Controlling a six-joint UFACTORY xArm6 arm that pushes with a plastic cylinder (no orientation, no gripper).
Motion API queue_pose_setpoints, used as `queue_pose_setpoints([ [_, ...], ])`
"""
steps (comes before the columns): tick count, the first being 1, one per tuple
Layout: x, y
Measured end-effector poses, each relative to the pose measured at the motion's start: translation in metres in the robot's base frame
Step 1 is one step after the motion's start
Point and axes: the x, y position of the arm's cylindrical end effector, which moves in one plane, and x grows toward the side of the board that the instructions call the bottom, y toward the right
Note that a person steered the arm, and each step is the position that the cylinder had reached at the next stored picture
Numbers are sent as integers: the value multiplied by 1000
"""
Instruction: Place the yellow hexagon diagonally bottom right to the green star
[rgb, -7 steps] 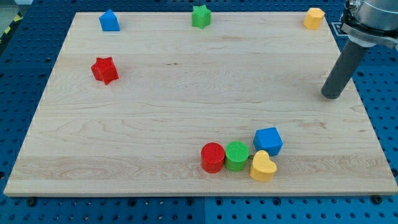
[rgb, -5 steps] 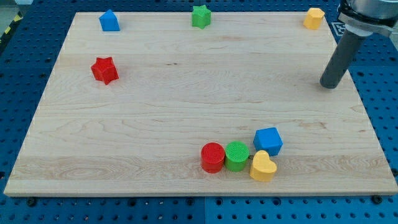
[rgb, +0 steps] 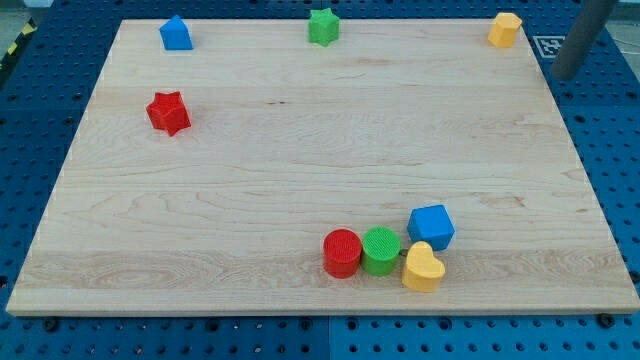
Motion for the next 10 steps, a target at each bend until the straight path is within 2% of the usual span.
queue_pose_setpoints([
  [3, -106, 1],
  [4, -115, -1],
  [5, -75, -12],
  [6, -80, -43],
  [7, -116, -45],
  [10, -80, -85],
])
